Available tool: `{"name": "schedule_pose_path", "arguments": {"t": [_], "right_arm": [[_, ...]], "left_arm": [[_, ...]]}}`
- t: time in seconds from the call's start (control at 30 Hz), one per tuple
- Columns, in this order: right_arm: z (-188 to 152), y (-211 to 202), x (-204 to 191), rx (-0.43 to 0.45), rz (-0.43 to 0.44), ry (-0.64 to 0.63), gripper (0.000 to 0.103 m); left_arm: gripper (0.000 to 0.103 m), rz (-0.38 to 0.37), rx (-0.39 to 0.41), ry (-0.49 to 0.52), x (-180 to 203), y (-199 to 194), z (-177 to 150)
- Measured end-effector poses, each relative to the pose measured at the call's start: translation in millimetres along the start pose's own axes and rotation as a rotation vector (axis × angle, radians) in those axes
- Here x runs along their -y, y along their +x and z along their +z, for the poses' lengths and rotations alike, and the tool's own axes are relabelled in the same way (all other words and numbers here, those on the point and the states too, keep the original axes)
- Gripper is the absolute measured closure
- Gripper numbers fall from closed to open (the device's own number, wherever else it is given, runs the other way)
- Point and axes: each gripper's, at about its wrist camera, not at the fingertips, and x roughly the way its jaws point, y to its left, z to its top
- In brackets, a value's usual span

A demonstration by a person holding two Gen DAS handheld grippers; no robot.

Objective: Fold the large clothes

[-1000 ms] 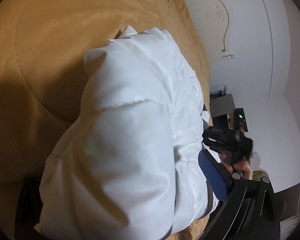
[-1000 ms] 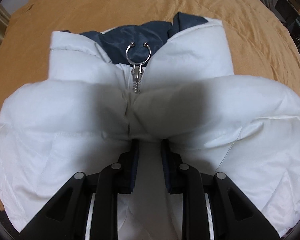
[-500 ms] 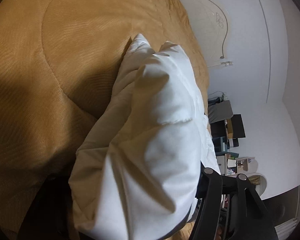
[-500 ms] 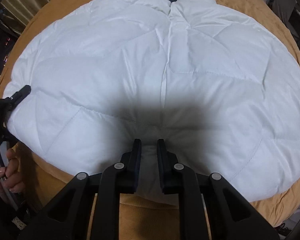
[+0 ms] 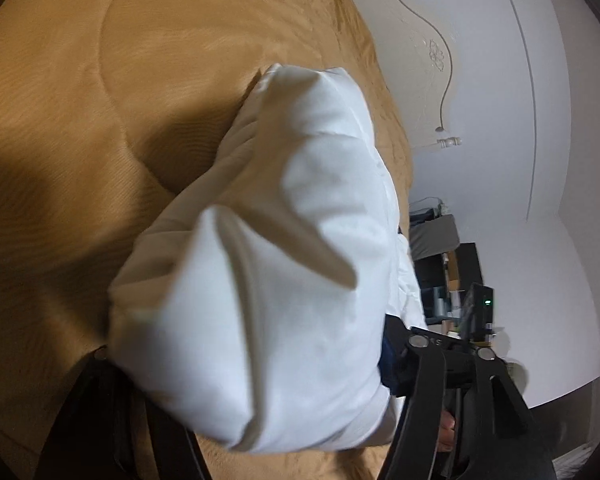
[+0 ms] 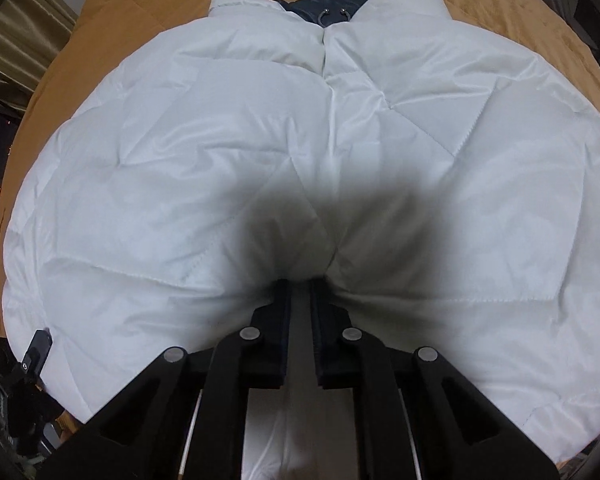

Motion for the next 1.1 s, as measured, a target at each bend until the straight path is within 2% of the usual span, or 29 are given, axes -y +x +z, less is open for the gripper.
{"name": "schedule_pose_path", "arguments": {"t": [0.07, 0.13, 0.2, 0.3, 0.43, 0.5, 0.57, 0.67, 0.73, 0.8, 0.87, 0.93, 0.97, 1.03, 1.1], "right_arm": [[-0.5, -10.8, 1.0, 0.017, 0.004, -0.006, 0.092], [0.7, -17.6, -5.8, 0.043, -0.024, -0.048, 0.092], [14.4, -12.6, -4.1, 0.041, -0.046, -0.043, 0.092], [56.7, 1.8, 5.0, 0.001, -0.005, 0.016, 0.096], [122.7, 18.2, 7.2, 0.053, -0.03, 0.04, 0.096], [150.6, 32.0, 14.6, 0.044, -0.007, 0.089, 0.103], [169.4, 41.4, 25.0, 0.037, 0.048, 0.16, 0.103], [189.3, 18.7, 41.5, 0.062, 0.102, 0.207, 0.103], [168.7, -12.9, 36.3, 0.115, 0.077, 0.14, 0.103], [134.6, -39.2, 31.2, 0.121, 0.041, 0.049, 0.103], [97.2, -57.3, 37.5, 0.086, 0.01, -0.036, 0.103], [47.4, -70.3, 38.8, 0.042, 0.025, -0.084, 0.103], [31.5, -72.4, 38.4, 0.005, 0.041, -0.099, 0.103], [-12.9, -51.0, 42.7, -0.074, 0.082, -0.094, 0.103], [-23.9, -30.6, 49.0, -0.033, 0.086, -0.079, 0.103]], "left_arm": [[0.057, 0.023, 0.019, 0.053, 11.9, 1.7, -4.1], [0.064, 0.034, 0.017, 0.083, 18.0, -0.4, -5.0], [0.065, 0.047, 0.008, 0.077, 20.8, 1.6, -6.3], [0.067, 0.083, 0.01, 0.121, 29.3, -1.3, -9.5], [0.067, 0.124, -0.003, 0.158, 42.9, 5.7, -4.7], [0.067, 0.15, -0.006, 0.181, 49.6, 9.1, -6.0], [0.067, 0.174, -0.003, 0.209, 58.5, 12.8, -8.0], [0.067, 0.196, -0.003, 0.23, 67.3, 14.0, -11.9], [0.067, 0.186, -0.006, 0.226, 66.6, 12.0, -16.6], [0.067, 0.183, -0.006, 0.221, 63.5, 11.0, -14.4], [0.067, 0.19, -0.001, 0.237, 64.6, 11.1, -7.7], [0.068, 0.193, 0.004, 0.256, 63.4, 3.5, -7.1], [0.068, 0.195, 0.006, 0.261, 59.3, 6.5, -5.2], [0.068, 0.188, 0.007, 0.262, 56.2, -0.5, -6.4], [0.068, 0.177, 0.003, 0.267, 57.4, -4.1, -9.4]]}}
